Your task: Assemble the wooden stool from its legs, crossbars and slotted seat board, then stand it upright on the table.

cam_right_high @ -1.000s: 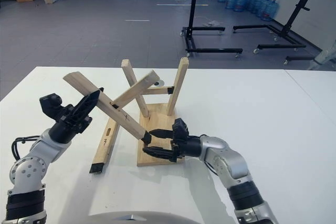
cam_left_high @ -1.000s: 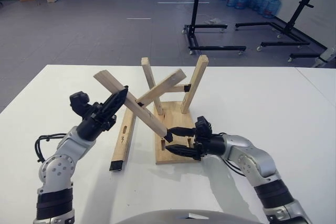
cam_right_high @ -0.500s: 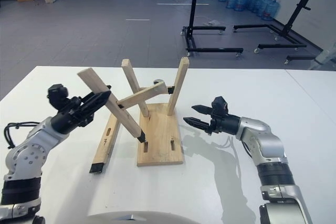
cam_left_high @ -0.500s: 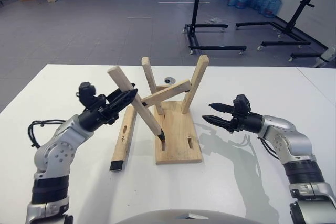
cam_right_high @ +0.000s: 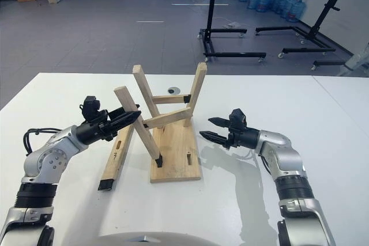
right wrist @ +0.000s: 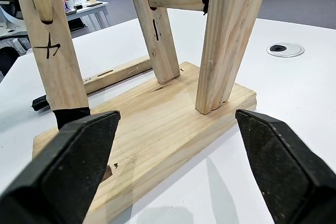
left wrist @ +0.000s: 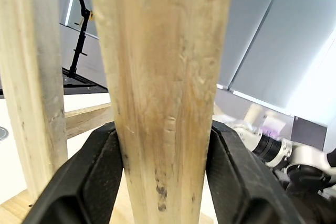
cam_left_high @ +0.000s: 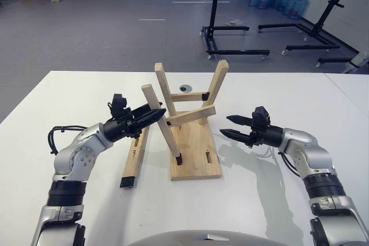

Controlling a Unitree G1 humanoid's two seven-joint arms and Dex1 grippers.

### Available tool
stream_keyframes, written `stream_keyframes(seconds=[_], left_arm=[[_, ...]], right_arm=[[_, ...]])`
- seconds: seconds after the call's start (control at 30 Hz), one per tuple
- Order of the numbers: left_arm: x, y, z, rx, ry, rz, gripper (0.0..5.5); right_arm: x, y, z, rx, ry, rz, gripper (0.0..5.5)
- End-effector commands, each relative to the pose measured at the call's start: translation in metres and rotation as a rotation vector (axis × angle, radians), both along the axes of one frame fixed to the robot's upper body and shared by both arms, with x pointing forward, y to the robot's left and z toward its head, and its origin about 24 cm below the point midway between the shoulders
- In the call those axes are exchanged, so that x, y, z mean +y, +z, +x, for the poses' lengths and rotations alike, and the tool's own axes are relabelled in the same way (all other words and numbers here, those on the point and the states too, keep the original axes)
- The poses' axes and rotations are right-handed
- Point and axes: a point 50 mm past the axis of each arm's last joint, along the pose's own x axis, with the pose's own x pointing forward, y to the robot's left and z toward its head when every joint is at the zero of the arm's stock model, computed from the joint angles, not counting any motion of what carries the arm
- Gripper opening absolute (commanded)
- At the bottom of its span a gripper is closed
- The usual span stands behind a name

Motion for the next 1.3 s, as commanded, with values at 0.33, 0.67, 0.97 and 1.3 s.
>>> stream_keyframes(seconds=[0.33,0.67,0.97,1.3], left_arm=[[-0.001,-0.008,-0.006,-0.037,-0.143,0.344,2.13],[-0.025,-0.036,-0.047,-0.046,-0.186,0.493,2.06],[-0.026,-0.054,-0.065,0.025,-0.028,0.509,2.06],[-0.023,-0.038,-0.055,-0.028,0.079,0.499,3.99]], right_arm=[[0.015,-0.012,-0.008,0.001,-0.022,0.023,4.05],[0.011,-0.008,-0.016,0.098,-0.004,0.04,4.05],[0.003,-0.002,-0.017,0.125,-0.044,0.056,4.05],[0.001,0.003,-0.012,0.149,-0.026,0.054,4.05]])
